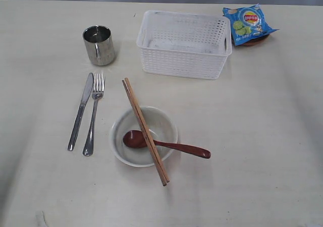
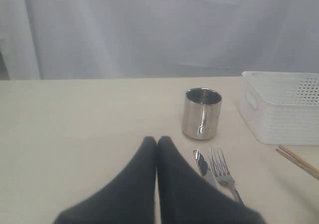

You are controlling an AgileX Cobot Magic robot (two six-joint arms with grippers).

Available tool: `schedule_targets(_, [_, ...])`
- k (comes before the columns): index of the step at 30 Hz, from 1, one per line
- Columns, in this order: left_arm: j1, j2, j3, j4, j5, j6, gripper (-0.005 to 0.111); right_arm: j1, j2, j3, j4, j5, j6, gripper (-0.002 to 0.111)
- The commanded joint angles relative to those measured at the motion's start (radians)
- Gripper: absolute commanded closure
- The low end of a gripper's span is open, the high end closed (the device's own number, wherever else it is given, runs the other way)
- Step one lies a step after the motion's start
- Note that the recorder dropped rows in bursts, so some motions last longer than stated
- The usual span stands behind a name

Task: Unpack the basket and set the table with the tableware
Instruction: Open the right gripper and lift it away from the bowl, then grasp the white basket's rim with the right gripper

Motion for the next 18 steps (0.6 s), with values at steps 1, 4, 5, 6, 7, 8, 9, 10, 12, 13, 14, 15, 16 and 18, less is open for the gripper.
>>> schedule_targets(1, [-0.001,-0.004,0.003,-0.011,-0.011,0.0,0.107,-0.052,0.12,-0.138,0.127,0.106,-0.259,0.06])
schedule_targets(4, [-0.001,-0.004,0.003,-0.011,-0.011,0.0,0.107,-0.101,0.208,-0.241,0.203,0.137,-0.37,0.06])
schedule_targets(5, [-0.001,-0.004,0.003,-0.011,-0.011,0.0,0.107,-0.1,0.218,-0.251,0.215,0.138,-0.398,0.06])
schedule_targets(6, [-0.001,-0.004,0.003,-0.011,-0.011,0.0,0.107,-0.103,0.227,-0.26,0.219,0.141,-0.429,0.06])
schedule_targets(7, [-0.001,-0.004,0.003,-0.011,-0.011,0.0,0.107,-0.103,0.236,-0.263,0.219,0.145,-0.454,0.06])
schedule_targets(8, [-0.001,-0.004,0.003,-0.011,-0.011,0.0,0.107,-0.103,0.242,-0.265,0.224,0.145,-0.467,0.06])
schedule_targets(9, [-0.001,-0.004,0.003,-0.011,-0.011,0.0,0.107,-0.103,0.248,-0.265,0.235,0.149,-0.482,0.06])
schedule_targets(10, [-0.001,-0.004,0.003,-0.011,-0.011,0.0,0.107,-0.103,0.257,-0.265,0.248,0.166,-0.5,0.06])
schedule_targets(12, [-0.001,-0.004,0.003,-0.011,-0.011,0.0,0.107,-0.103,0.271,-0.265,0.275,0.192,-0.517,0.06])
schedule_targets(13, [-0.001,-0.004,0.003,-0.011,-0.011,0.0,0.107,-0.103,0.279,-0.265,0.292,0.205,-0.527,0.06])
schedule_targets(14, [-0.001,-0.004,0.003,-0.011,-0.011,0.0,0.107,-0.103,0.283,-0.265,0.301,0.212,-0.54,0.06])
schedule_targets(15, [-0.001,-0.004,0.003,-0.011,-0.011,0.0,0.107,-0.103,0.293,-0.265,0.312,0.22,-0.559,0.06])
schedule_targets(16, [-0.001,-0.004,0.003,-0.011,-0.011,0.0,0.107,-0.103,0.299,-0.265,0.321,0.217,-0.57,0.06])
schedule_targets(18, [-0.001,-0.004,0.003,-0.011,-0.011,0.0,0.107,-0.103,0.312,-0.265,0.323,0.209,-0.586,0.06])
